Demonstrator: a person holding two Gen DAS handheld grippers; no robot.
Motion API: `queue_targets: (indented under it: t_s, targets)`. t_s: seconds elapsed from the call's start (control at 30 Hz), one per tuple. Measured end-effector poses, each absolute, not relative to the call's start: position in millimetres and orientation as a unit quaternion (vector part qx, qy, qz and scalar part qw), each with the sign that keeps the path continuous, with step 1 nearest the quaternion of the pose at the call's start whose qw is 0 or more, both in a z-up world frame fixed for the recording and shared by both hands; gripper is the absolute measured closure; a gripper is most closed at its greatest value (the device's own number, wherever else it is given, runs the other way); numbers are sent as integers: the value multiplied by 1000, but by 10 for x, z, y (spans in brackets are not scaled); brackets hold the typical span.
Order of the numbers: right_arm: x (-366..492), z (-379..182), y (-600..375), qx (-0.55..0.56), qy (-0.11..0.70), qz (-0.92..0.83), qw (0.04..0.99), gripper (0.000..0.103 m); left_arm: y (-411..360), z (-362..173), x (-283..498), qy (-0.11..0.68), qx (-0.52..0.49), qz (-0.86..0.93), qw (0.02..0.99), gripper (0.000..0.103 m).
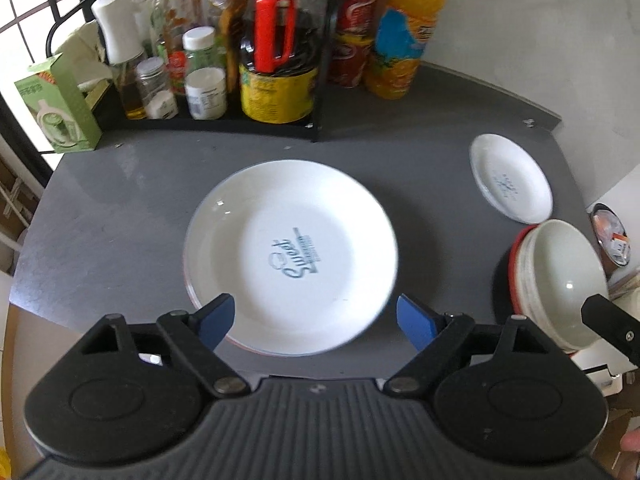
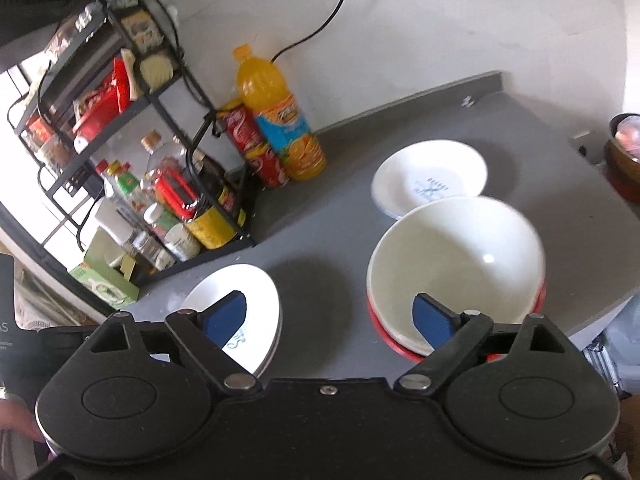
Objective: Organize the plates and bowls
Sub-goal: 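Pull both grippers back from the plate stack toward the 'BAKERY' plate, then move both grippers to the rim of the small 'BAKERY' plate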
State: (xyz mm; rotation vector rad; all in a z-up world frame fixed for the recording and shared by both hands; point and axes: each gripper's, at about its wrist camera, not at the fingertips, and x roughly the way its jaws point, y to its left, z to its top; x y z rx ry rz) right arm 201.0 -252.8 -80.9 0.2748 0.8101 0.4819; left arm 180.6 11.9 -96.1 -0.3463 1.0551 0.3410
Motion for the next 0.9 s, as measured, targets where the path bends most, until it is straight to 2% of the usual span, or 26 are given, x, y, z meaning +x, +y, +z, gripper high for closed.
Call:
queue_targets:
  t_s: [0.47,0.9]
  targets:
    - [2087,-706,-3112,166,368,187,896,9,-430,-729,2072,480,-156,117,856,16]
    - [2487,-802,-3371,177,378,155,895,9,-682,-817,2605,482,-160,89,857,16]
